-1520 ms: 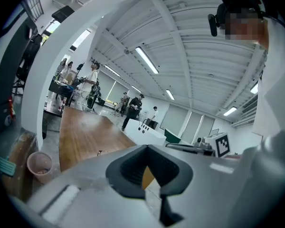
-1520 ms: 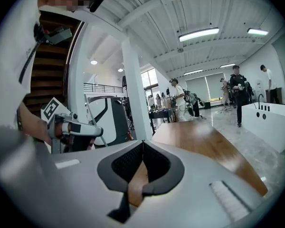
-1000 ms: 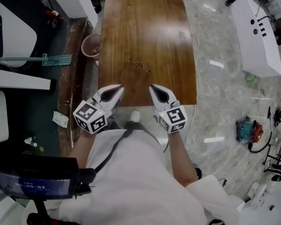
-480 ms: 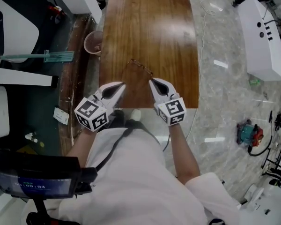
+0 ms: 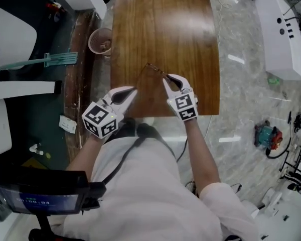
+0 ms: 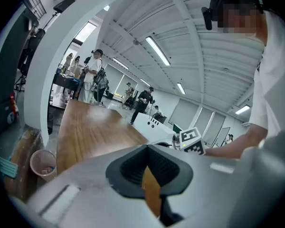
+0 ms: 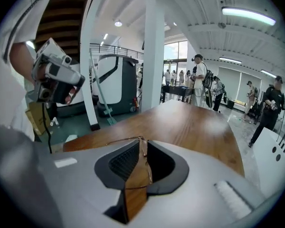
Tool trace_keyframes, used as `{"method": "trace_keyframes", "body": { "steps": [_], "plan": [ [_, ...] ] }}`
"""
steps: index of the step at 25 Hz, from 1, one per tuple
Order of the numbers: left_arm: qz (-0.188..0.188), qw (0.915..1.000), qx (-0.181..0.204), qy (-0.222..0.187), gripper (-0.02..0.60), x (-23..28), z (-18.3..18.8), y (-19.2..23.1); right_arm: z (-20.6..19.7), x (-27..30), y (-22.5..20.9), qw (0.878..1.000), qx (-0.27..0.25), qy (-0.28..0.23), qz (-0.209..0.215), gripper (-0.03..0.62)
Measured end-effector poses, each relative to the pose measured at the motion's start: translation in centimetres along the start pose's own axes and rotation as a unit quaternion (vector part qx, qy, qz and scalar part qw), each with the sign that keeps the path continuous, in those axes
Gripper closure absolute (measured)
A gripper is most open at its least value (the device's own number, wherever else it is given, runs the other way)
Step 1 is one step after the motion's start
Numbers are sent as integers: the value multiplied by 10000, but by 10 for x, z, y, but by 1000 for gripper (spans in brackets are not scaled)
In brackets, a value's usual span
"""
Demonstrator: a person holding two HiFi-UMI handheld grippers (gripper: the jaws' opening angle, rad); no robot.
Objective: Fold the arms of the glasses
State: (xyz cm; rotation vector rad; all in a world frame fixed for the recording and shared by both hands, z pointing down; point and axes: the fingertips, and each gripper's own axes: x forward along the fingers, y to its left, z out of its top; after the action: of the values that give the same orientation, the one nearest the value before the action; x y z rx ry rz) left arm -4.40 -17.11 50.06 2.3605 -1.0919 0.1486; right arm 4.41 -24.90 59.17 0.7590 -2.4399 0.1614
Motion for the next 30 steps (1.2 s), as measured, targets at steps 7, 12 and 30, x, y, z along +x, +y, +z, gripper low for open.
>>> {"method": "trace_keyframes", "body": {
  "steps": [7,12,30],
  "plan": [
    [-99,9996,-160,220,577,-2,-8,34,-31,57,-8,9951,-374,901,184,522],
    [-147,9992,-217,308,577,-4,-16,50,-45,82,-13,9909,-385,1215,435,522],
    [28,9994,-235,265,577,-18,-15,75,-24,71,-11,9959,596,359,577,562]
  ]
}}
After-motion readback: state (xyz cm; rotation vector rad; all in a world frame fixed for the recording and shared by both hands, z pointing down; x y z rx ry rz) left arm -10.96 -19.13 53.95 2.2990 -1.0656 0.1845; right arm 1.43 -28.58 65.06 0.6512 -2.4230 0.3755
